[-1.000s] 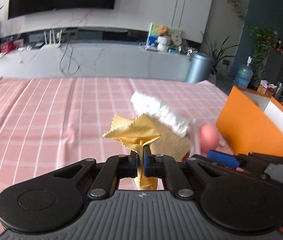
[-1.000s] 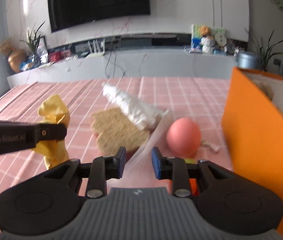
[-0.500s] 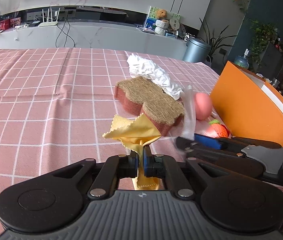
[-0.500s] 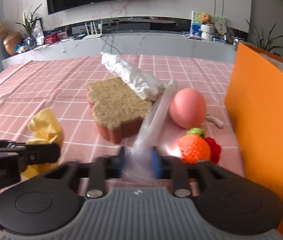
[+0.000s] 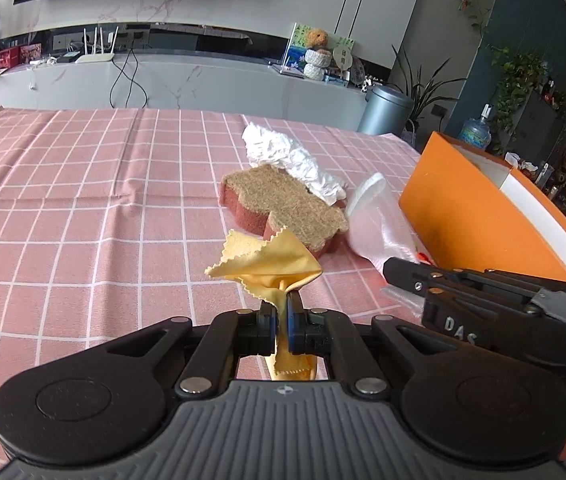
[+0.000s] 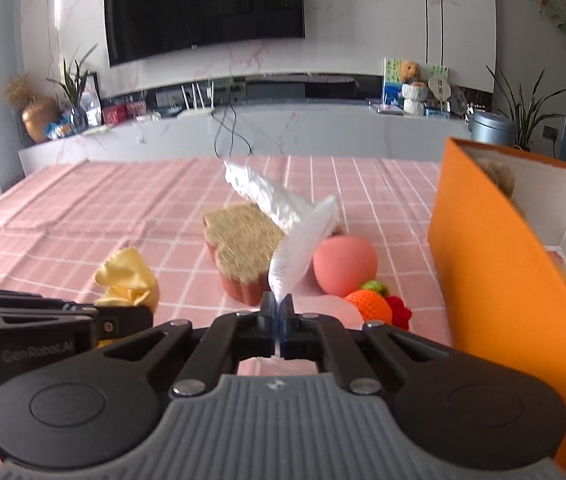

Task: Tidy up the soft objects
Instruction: 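Carry the yellow cloth and clear bag over the orange box with both grippers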

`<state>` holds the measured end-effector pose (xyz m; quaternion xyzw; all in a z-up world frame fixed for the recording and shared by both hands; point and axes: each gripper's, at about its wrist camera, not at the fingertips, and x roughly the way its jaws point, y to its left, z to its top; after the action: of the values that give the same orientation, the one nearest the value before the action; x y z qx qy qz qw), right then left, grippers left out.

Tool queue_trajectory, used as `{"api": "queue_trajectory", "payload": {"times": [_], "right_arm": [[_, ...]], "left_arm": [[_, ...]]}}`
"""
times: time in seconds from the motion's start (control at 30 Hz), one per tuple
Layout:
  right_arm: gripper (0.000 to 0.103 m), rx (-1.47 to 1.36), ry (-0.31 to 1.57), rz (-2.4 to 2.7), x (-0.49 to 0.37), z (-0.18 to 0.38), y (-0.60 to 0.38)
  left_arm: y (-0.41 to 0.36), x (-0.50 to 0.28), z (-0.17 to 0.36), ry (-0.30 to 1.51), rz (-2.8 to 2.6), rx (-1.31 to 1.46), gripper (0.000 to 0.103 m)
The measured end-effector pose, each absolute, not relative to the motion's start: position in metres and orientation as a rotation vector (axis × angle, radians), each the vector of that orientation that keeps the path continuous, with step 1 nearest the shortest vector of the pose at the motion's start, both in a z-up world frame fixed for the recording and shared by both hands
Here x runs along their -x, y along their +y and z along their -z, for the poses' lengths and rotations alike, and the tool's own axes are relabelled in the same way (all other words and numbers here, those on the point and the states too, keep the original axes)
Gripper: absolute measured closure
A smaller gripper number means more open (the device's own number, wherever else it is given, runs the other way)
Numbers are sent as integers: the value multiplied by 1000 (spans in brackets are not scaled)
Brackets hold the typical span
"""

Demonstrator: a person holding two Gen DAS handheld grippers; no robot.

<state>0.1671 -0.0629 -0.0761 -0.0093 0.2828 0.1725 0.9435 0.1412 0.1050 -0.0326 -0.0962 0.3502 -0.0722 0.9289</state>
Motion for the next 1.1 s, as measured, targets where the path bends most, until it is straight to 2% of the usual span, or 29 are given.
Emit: {"api": "queue_trajectory", "payload": {"times": [0.67, 1.1], "right_arm": [[103, -31, 393, -424, -82, 10, -96], [103, -58, 279, -388, -43, -25, -150]], "left_arm": [[91, -93, -28, 563, 155, 158, 98], [43, -83, -68, 464, 284, 138, 98]]}}
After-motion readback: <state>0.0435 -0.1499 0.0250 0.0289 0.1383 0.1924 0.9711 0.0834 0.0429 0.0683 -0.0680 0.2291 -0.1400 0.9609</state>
